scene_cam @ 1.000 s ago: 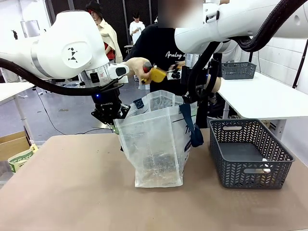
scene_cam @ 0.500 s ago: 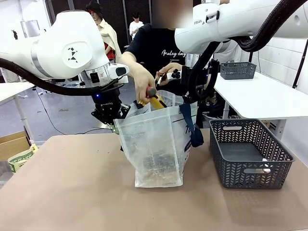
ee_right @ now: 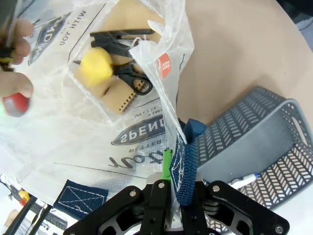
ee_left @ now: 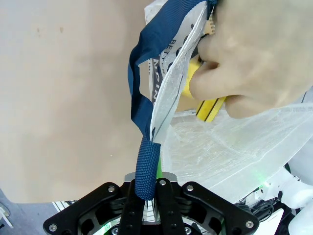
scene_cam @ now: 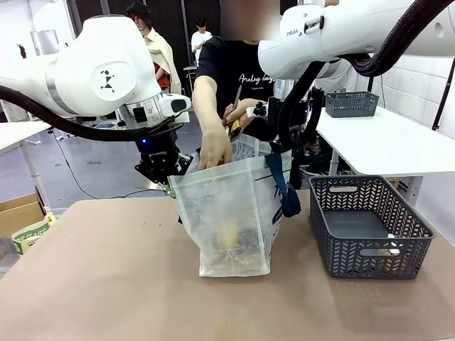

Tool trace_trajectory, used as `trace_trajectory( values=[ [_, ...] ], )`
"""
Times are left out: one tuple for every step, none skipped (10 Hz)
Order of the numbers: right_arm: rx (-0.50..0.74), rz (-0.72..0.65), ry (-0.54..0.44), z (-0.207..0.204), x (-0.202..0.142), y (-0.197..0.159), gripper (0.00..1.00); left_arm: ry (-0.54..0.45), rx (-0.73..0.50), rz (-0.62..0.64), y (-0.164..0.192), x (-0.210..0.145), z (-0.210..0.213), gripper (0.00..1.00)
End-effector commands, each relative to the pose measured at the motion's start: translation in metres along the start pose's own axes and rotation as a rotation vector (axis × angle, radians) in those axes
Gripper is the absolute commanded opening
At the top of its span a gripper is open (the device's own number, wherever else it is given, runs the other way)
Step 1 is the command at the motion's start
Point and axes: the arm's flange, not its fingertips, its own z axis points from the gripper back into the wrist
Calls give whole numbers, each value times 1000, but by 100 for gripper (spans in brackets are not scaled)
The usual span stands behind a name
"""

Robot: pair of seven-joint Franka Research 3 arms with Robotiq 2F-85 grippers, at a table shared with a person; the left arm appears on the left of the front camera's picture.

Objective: Transfer purchased items from the store into the shopping bag.
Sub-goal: Move the Reusable shopping bag to the right side of the table.

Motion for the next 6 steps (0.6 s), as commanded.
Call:
trace_trajectory(
  values=[
    [-4,-17,4,-1,-1,-3,0,-1,2,1,1,0,0,0],
    [-4,-17,4,-1,-1,-3,0,-1,2,1,1,0,0,0],
    [-4,-17,4,-1,-1,-3,0,-1,2,1,1,0,0,0],
    [-4,-17,4,-1,-1,-3,0,-1,2,1,1,0,0,0],
    [-4,-17,4,-1,-1,-3,0,-1,2,1,1,0,0,0],
    [-4,-17,4,-1,-1,-3,0,-1,2,1,1,0,0,0]
  ],
)
